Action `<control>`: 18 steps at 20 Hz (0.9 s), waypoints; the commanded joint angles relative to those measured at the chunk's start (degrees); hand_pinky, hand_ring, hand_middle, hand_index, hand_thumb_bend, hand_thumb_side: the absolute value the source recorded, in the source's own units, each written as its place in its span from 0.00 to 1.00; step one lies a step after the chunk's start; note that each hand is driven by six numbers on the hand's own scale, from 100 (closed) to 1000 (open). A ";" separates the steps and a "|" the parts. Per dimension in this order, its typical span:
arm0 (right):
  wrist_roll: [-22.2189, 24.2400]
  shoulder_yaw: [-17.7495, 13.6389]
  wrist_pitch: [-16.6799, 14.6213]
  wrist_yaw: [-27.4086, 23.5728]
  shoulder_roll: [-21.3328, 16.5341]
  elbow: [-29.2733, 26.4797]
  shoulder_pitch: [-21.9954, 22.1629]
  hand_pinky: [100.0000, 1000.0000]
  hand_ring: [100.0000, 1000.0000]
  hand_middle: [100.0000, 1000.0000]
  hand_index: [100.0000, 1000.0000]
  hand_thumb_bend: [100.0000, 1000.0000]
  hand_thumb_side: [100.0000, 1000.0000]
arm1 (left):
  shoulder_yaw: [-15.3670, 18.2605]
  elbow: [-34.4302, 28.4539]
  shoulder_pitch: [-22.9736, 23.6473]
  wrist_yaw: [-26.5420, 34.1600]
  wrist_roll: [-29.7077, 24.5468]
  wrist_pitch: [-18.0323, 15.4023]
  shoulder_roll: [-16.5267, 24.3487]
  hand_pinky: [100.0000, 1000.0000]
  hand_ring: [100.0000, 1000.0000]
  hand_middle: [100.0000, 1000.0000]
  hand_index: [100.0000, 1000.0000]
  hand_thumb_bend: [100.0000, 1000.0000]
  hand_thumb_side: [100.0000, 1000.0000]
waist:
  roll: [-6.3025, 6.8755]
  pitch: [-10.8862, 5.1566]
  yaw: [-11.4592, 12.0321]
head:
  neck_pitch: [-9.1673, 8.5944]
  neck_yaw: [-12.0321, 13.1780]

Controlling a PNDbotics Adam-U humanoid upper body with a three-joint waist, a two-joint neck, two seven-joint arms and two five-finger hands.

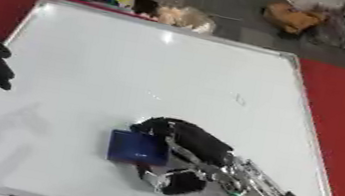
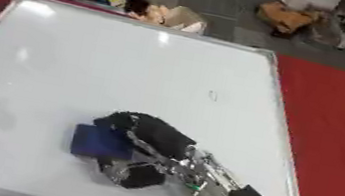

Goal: Wipe the whiteboard clean with a brush.

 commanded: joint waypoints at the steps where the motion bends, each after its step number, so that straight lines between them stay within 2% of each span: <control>1: 0.30 -0.05 -0.02 0.98 -0.55 1.23 -0.13 0.75 0.80 0.76 0.93 0.00 0.64 | 0.07 -1.18 -0.61 -0.09 -0.24 -0.09 0.77 0.42 0.48 0.53 1.00 0.19 0.82 | 0.22 -0.75 -0.05 | 0.29 0.19; 8: 0.29 -0.07 -0.27 2.26 -0.47 1.46 -0.10 0.75 0.80 0.76 0.93 0.04 0.62 | 0.06 -1.17 -0.60 -0.09 -0.36 -0.11 0.76 0.42 0.48 0.53 1.00 0.19 0.82 | 0.25 -0.73 -0.20 | 0.48 0.16; 9: 0.27 -0.07 -0.29 2.43 -0.50 1.48 -0.08 0.75 0.80 0.77 0.93 0.10 0.66 | 0.06 -1.18 -0.60 -0.10 -0.37 -0.12 0.77 0.42 0.48 0.53 1.00 0.19 0.81 | 0.24 -0.71 -0.20 | 0.54 0.20; 12: 0.19 -0.09 -0.33 3.60 -0.64 1.34 -0.02 0.75 0.80 0.77 0.94 0.15 0.68 | 0.06 -1.24 -0.59 -0.09 -0.46 -0.18 0.81 0.42 0.48 0.53 1.00 0.19 0.81 | 0.24 -0.66 -0.17 | 0.74 0.32; 18: 0.04 -0.19 -0.25 5.67 -0.67 1.48 0.07 0.75 0.80 0.78 0.94 0.18 0.65 | 0.08 -1.30 -0.61 -0.01 -0.60 -0.23 0.82 0.42 0.48 0.54 1.00 0.19 0.81 | 0.25 -0.60 -0.11 | 0.95 0.39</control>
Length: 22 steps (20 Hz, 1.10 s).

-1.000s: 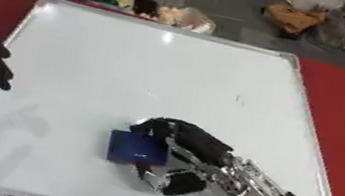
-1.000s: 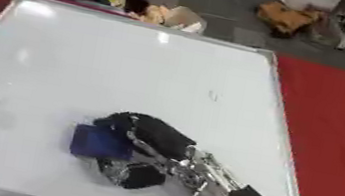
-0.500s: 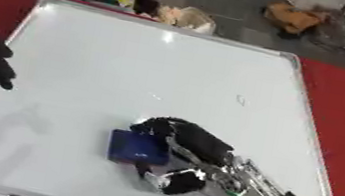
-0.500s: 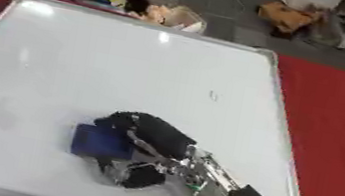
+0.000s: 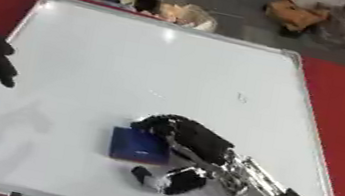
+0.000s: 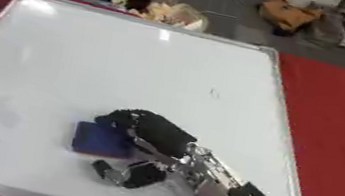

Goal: Wipe the whiteboard clean with a brush.

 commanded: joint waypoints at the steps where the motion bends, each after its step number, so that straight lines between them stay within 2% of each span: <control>1: 0.19 -0.19 0.24 1.47 -0.99 1.15 0.27 0.75 0.80 0.78 0.94 0.18 0.64 | 0.08 -1.30 -0.60 -0.01 -0.25 -0.11 0.83 0.42 0.48 0.54 1.00 0.19 0.81 | 0.27 -0.59 -0.04 | 0.43 0.12; 4: 0.01 -0.24 0.41 1.85 -0.95 1.31 0.25 0.74 0.79 0.77 0.94 0.16 0.60 | 0.10 -1.32 -0.63 0.01 -0.27 -0.13 0.85 0.42 0.48 0.54 1.00 0.19 0.81 | 0.27 -0.54 -0.01 | 0.44 0.16; 8: -0.11 -0.33 0.76 2.23 -0.90 1.58 0.27 0.72 0.76 0.75 0.93 0.06 0.50 | 0.09 -1.34 -0.61 -0.04 -0.34 -0.14 0.86 0.42 0.48 0.54 1.00 0.19 0.81 | 0.23 -0.47 0.20 | 0.48 0.18; 10: -0.18 -0.36 0.95 2.35 -0.85 1.75 0.27 0.72 0.76 0.75 0.93 0.06 0.49 | 0.10 -1.36 -0.63 -0.05 -0.34 -0.16 0.86 0.42 0.48 0.54 1.00 0.19 0.81 | 0.22 -0.45 0.26 | 0.50 0.18; 11: -0.30 -0.47 1.17 2.39 -0.82 1.87 0.29 0.70 0.73 0.73 0.93 0.00 0.34 | 0.10 -1.37 -0.64 -0.06 -0.35 -0.17 0.87 0.42 0.48 0.54 1.00 0.18 0.81 | 0.23 -0.43 0.29 | 0.51 0.18; 13: -0.56 -0.55 1.64 2.59 -0.78 2.10 0.28 0.68 0.70 0.72 0.92 0.00 0.25 | 0.10 -1.39 -0.67 -0.09 -0.37 -0.18 0.90 0.42 0.48 0.54 1.00 0.18 0.81 | 0.23 -0.37 0.36 | 0.55 0.15; 19: -1.11 -0.58 2.42 2.83 -0.71 2.30 0.18 0.63 0.61 0.69 0.92 0.00 0.09 | 0.10 -1.48 -0.73 -0.10 -0.40 -0.21 0.94 0.42 0.48 0.54 1.00 0.18 0.81 | 0.23 -0.24 0.57 | 0.71 0.17; 22: -1.31 -0.56 2.63 3.01 -0.70 2.35 0.17 0.60 0.57 0.67 0.92 0.00 0.05 | 0.09 -1.52 -0.75 -0.10 -0.43 -0.21 0.94 0.42 0.48 0.54 1.00 0.18 0.81 | 0.22 -0.20 0.57 | 0.79 0.21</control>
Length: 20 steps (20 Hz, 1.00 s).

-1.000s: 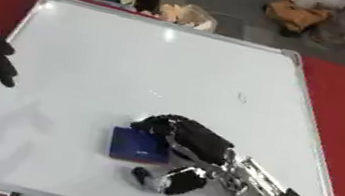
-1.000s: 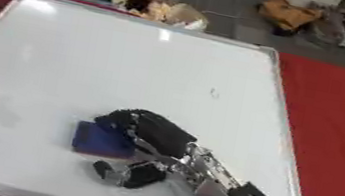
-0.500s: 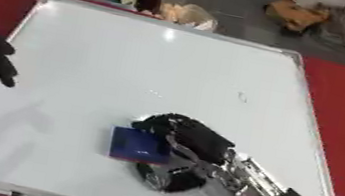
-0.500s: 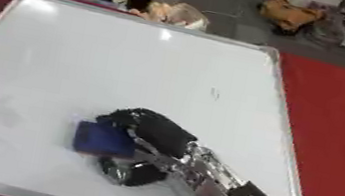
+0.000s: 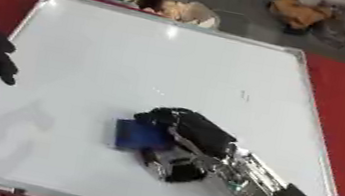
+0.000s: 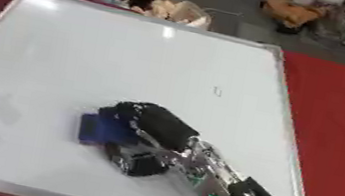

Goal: Wipe the whiteboard clean with a brush.

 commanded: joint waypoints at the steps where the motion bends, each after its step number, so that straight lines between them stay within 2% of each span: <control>1: 0.32 0.46 0.66 1.39 -1.20 2.32 0.69 0.58 0.55 0.66 0.91 0.00 0.03 | 0.08 -1.20 -0.76 -0.11 -0.13 -0.08 0.94 0.42 0.48 0.54 1.00 0.18 0.81 | 0.22 -0.47 0.04 | 0.35 0.19; 11: -0.88 0.19 0.70 1.17 -1.14 2.31 0.92 0.51 0.45 0.58 0.90 0.00 0.00 | 0.08 -1.14 -0.63 -0.19 -0.21 -0.05 0.94 0.42 0.48 0.54 1.00 0.18 0.81 | 0.17 -0.53 -0.32 | 0.43 0.32; 20: -2.31 -0.83 2.23 -0.72 -2.02 0.03 1.59 0.49 0.42 0.53 0.90 0.00 0.00 | 0.11 -1.02 -0.37 -0.13 -0.23 -0.02 0.91 0.42 0.48 0.54 1.00 0.18 0.81 | 0.20 -0.98 -0.76 | 0.47 0.45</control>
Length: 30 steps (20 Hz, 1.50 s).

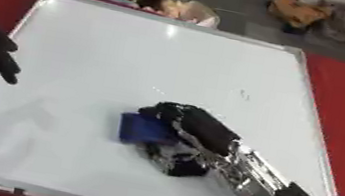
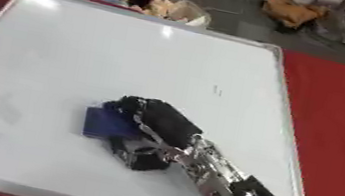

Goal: Wipe the whiteboard clean with a brush.

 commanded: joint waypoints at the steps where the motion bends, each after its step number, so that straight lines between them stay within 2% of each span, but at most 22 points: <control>1: -0.04 -0.25 1.16 -0.74 -2.21 0.07 1.18 0.49 0.42 0.53 0.90 0.00 0.00 | 0.11 -1.00 -0.39 -0.10 -0.17 -0.03 0.91 0.42 0.48 0.54 1.00 0.18 0.81 | 0.31 -0.87 -0.27 | 0.42 0.08; 8: -0.91 -2.13 3.78 -3.43 -3.74 -2.37 2.12 0.49 0.42 0.52 0.89 0.00 0.00 | 0.07 -0.91 -0.18 -0.14 -0.22 0.04 1.01 0.42 0.48 0.54 1.00 0.18 0.81 | 0.22 -1.16 -0.78 | 0.29 0.02; 17: -3.14 -5.71 7.07 -6.22 -5.61 -2.52 3.17 0.49 0.41 0.51 0.88 0.00 0.00 | 0.08 -0.97 -0.08 -0.12 -0.23 0.02 1.17 0.42 0.48 0.54 1.00 0.18 0.81 | 0.13 -1.22 -1.02 | -0.09 -1.02; 30: -6.76 -9.90 10.39 -8.90 -8.23 -1.05 3.76 0.49 0.42 0.51 0.88 0.00 0.00 | -0.14 -1.50 -0.62 0.09 -0.50 -0.04 1.46 0.42 0.48 0.54 1.00 0.17 0.80 | -0.13 -0.91 0.77 | -1.23 -3.37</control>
